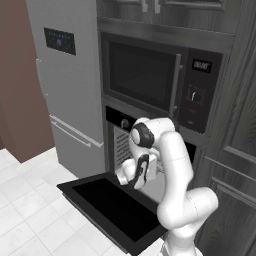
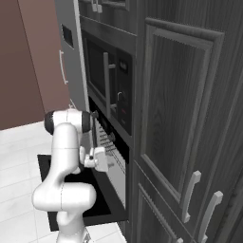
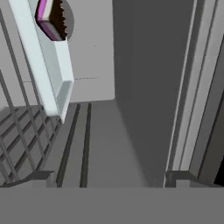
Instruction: Take the baked cake out of the oven and place it on the plate for cooling. Then close the oven door.
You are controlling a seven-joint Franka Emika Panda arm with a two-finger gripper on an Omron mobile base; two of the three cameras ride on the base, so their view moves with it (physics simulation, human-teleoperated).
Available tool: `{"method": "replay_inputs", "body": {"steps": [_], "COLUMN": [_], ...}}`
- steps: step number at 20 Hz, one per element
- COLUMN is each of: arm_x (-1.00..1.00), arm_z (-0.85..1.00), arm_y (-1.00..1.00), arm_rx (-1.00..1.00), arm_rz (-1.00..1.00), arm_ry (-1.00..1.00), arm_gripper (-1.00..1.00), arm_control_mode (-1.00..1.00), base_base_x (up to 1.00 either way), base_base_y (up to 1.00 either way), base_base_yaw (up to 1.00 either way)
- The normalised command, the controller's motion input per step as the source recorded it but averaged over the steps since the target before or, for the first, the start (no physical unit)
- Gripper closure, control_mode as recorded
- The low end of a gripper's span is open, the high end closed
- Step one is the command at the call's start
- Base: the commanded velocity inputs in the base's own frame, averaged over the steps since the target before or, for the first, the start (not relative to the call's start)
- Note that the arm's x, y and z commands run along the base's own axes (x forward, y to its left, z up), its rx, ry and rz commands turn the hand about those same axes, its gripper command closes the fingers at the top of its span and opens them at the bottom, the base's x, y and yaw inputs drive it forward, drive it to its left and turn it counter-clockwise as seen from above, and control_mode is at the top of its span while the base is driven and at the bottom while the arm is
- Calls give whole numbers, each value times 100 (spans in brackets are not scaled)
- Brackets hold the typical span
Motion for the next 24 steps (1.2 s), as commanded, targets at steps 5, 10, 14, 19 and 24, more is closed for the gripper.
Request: {"method": "replay_inputs", "body": {"steps": [5, 10, 14, 19, 24], "arm_x": [7, 19, 28, 34, 35], "arm_z": [-24, -23, -14, -13, -22], "arm_y": [-7, -8, -17, -25, -20], "arm_rx": [0, 0, 0, 0, 0], "arm_rz": [0, 0, 2, 8, 9], "arm_ry": [2, 1, 0, 1, 4], "arm_gripper": [-100, -100, -100, -100, -100], "arm_control_mode": [-100, -100, -100, -100, -100], "base_base_x": [0, 0, 0, 0, 0], "base_base_y": [0, 0, 0, 0, 0], "base_base_yaw": [0, 0, 0, 0, 0]}}
